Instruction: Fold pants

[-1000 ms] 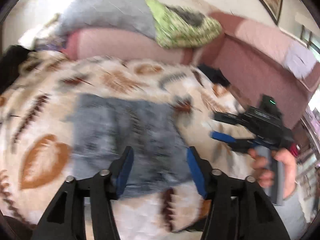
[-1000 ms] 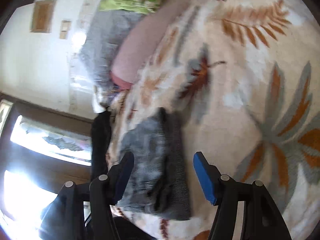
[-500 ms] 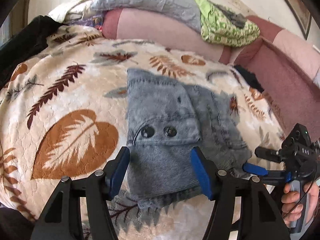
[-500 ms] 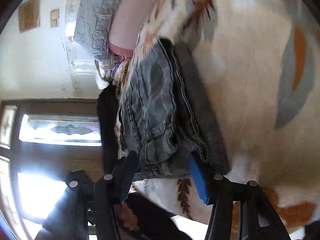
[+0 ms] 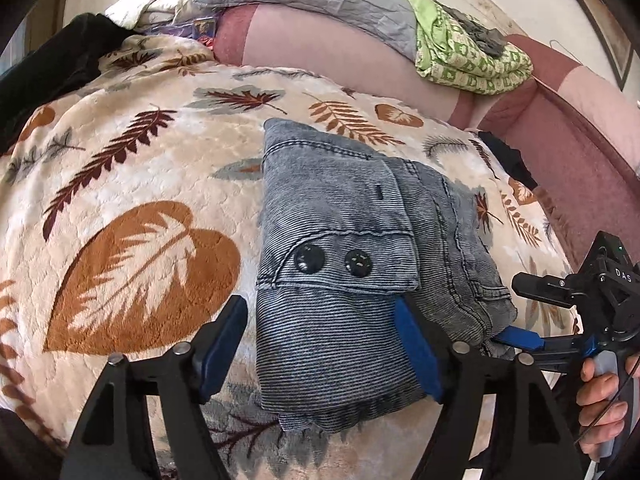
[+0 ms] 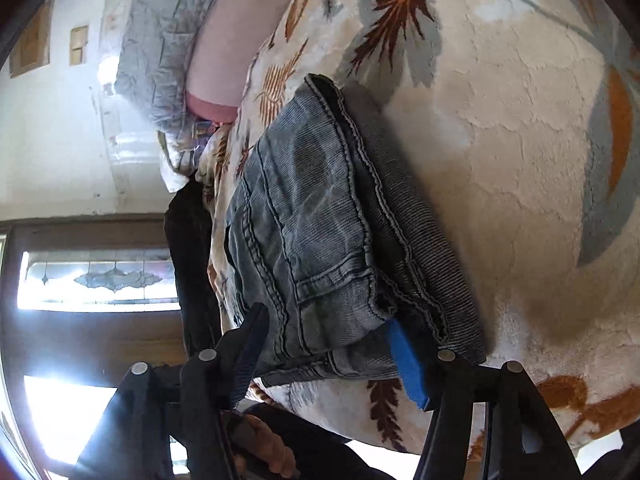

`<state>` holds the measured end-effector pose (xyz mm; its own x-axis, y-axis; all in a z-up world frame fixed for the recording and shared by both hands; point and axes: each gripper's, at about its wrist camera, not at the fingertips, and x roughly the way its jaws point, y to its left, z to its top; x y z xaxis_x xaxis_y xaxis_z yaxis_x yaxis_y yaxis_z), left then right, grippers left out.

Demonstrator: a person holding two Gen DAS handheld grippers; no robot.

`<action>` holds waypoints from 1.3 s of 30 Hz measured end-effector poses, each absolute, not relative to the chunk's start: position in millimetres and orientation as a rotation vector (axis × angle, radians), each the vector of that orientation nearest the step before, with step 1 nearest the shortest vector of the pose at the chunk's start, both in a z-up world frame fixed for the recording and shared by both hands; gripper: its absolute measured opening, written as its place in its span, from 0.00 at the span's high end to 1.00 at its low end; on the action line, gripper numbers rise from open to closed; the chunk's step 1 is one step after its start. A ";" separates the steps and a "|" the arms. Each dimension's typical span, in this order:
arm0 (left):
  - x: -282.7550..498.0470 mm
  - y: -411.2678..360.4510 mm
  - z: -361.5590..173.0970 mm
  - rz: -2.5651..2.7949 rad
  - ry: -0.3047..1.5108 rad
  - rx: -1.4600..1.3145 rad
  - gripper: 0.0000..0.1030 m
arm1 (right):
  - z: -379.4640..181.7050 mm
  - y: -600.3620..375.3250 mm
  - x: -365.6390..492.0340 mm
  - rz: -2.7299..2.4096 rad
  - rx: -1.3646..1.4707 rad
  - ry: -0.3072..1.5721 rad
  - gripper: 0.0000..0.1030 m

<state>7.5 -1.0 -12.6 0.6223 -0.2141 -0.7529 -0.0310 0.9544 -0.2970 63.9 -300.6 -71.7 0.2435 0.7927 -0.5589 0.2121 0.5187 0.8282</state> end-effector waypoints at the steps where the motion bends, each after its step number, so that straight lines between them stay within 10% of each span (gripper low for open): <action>1: 7.4 -0.4 -13.4 -0.108 0.897 -0.301 0.25 | -71.6 -299.8 64.9 0.497 0.983 1.304 0.39; 6: 6.1 -0.2 -14.2 -0.113 0.891 -0.302 0.25 | -71.5 -296.3 67.5 0.425 0.883 1.316 0.81; 12: 5.0 1.6 -15.2 -0.119 0.892 -0.313 0.24 | -46.7 -289.4 59.8 0.413 0.748 1.251 0.92; 25: 5.0 2.8 -19.9 -0.113 0.889 -0.313 0.20 | -44.4 -286.5 40.0 0.457 0.759 1.249 0.88; 30: 4.9 2.6 -20.0 -0.115 0.885 -0.310 0.19 | -48.5 -292.9 46.5 0.477 0.888 1.211 0.38; 38: 4.1 3.6 -21.4 -0.128 0.876 -0.309 0.19 | -60.9 -294.0 67.1 0.396 0.973 1.245 0.40; 39: 3.6 3.6 -21.4 -0.129 0.876 -0.310 0.19 | -58.9 -292.9 69.5 0.396 0.943 1.240 0.64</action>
<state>3.6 3.6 -21.4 0.6363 -0.2369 -0.7342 -0.0154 0.9476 -0.3191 69.5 -292.9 -58.9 0.3198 0.7157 -0.6209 0.2231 0.5800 0.7835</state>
